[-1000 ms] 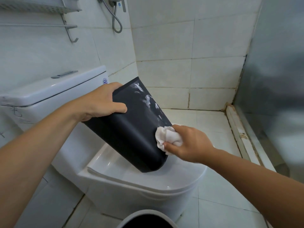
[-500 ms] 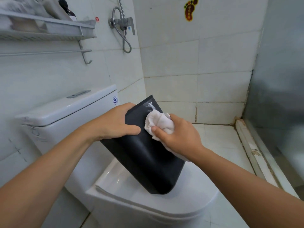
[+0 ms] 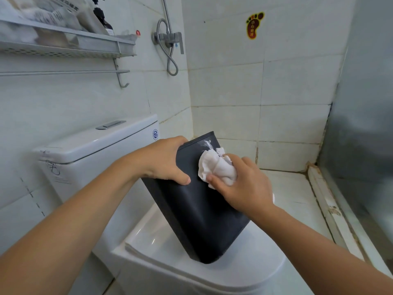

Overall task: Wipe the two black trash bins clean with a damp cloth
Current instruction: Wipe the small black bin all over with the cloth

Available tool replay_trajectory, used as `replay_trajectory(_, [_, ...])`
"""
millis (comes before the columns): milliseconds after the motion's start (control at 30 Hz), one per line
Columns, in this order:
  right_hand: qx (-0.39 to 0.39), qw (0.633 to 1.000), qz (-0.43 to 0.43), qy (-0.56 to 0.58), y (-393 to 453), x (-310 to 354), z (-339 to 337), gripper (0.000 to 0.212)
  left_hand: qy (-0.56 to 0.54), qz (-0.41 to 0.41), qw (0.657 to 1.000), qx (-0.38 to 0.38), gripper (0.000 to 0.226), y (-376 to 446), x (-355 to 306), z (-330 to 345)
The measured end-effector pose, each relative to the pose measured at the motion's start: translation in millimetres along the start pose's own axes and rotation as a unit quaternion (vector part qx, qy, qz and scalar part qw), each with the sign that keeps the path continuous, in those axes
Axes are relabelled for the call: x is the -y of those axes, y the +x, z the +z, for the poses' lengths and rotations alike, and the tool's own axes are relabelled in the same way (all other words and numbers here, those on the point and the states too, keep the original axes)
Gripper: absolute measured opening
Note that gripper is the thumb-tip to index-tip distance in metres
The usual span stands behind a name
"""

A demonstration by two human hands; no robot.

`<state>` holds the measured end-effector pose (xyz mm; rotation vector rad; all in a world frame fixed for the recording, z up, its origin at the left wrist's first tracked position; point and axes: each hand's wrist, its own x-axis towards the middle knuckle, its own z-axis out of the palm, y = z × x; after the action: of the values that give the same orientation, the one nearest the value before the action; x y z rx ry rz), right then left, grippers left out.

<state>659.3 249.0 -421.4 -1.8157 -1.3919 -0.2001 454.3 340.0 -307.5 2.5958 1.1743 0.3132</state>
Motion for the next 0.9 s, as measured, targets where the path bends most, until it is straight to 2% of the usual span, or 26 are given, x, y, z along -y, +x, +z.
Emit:
replay_trajectory(100, [-0.003,1.000,-0.007,-0.012,-2,-2,5,0.069,0.047,-0.018,0.999,-0.020,0.074,4,-6,5])
replay_trajectory(233, [-0.013,0.999,-0.035,-0.024,-6,-5,11,0.074,0.167,-0.022,0.985,-0.039,0.088,9,-7,7])
replay_trajectory(367, [-0.057,0.995,-0.074,-0.039,-11,-9,19,0.071,0.145,-0.019,0.987,-0.061,0.095,10,-3,12])
replay_trajectory(500, [-0.045,0.995,-0.090,-0.026,-15,-15,20,0.073,0.127,0.002,0.989,-0.070,0.097,8,-6,14])
replay_trajectory(733, [-0.022,0.992,-0.122,-0.016,5,-6,-1,0.049,0.122,0.040,0.989,-0.071,0.094,8,-6,14])
replay_trajectory(833, [-0.026,0.999,-0.047,0.006,32,1,-16,0.032,0.147,0.050,0.985,-0.069,0.094,6,-13,15])
replay_trajectory(900, [-0.044,0.998,-0.031,0.016,42,6,-21,0.030,0.159,0.052,0.983,-0.069,0.091,6,-16,16])
